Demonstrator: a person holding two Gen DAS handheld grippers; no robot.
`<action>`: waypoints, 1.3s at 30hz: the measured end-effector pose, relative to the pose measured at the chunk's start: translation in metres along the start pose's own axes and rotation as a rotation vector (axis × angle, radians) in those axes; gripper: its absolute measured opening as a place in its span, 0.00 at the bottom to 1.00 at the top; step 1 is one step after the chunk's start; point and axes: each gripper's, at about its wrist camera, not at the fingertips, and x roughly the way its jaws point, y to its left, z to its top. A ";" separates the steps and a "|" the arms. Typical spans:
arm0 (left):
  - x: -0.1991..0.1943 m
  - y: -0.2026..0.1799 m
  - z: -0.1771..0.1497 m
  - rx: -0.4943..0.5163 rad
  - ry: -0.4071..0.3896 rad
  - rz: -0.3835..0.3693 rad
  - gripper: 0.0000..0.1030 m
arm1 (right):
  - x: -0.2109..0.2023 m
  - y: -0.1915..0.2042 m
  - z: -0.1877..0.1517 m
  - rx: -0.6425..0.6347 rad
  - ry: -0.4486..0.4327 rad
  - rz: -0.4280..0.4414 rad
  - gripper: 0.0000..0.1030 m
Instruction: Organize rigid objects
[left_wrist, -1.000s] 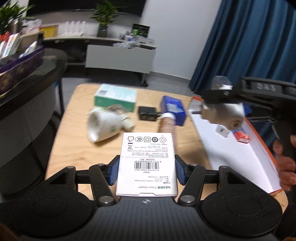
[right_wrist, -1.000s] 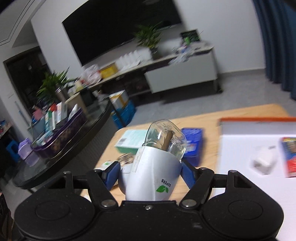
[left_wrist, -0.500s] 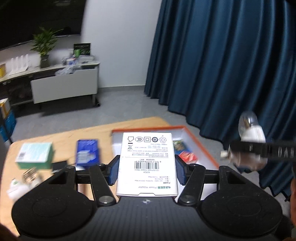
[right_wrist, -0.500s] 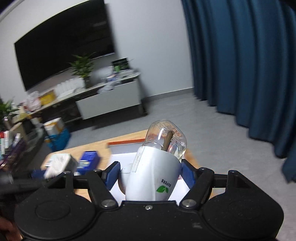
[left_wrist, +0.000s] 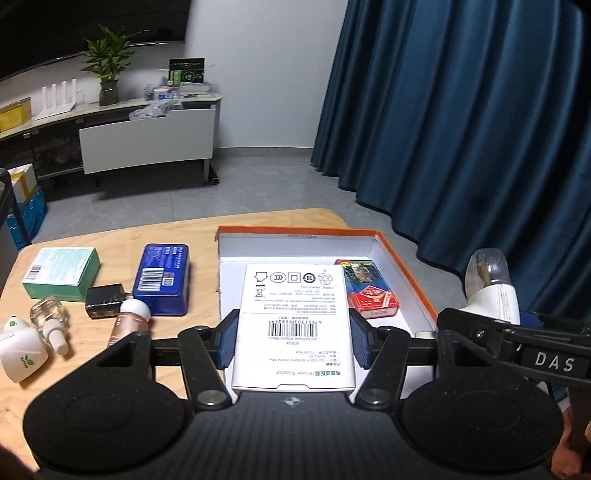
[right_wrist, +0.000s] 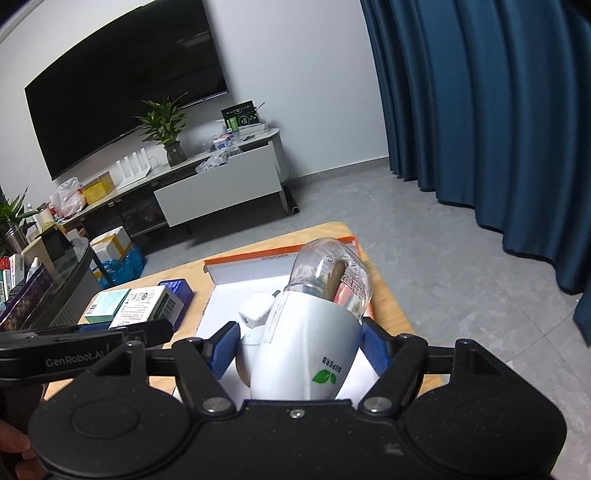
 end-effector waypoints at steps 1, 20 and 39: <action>0.001 0.000 0.002 0.001 0.002 0.005 0.58 | 0.001 0.001 0.000 -0.002 0.002 0.002 0.82; -0.004 -0.003 0.001 -0.023 0.018 0.041 0.58 | 0.004 0.014 0.007 -0.028 0.011 -0.011 0.82; -0.010 -0.003 0.000 -0.030 0.005 0.042 0.58 | -0.001 0.015 0.007 -0.036 0.000 -0.011 0.82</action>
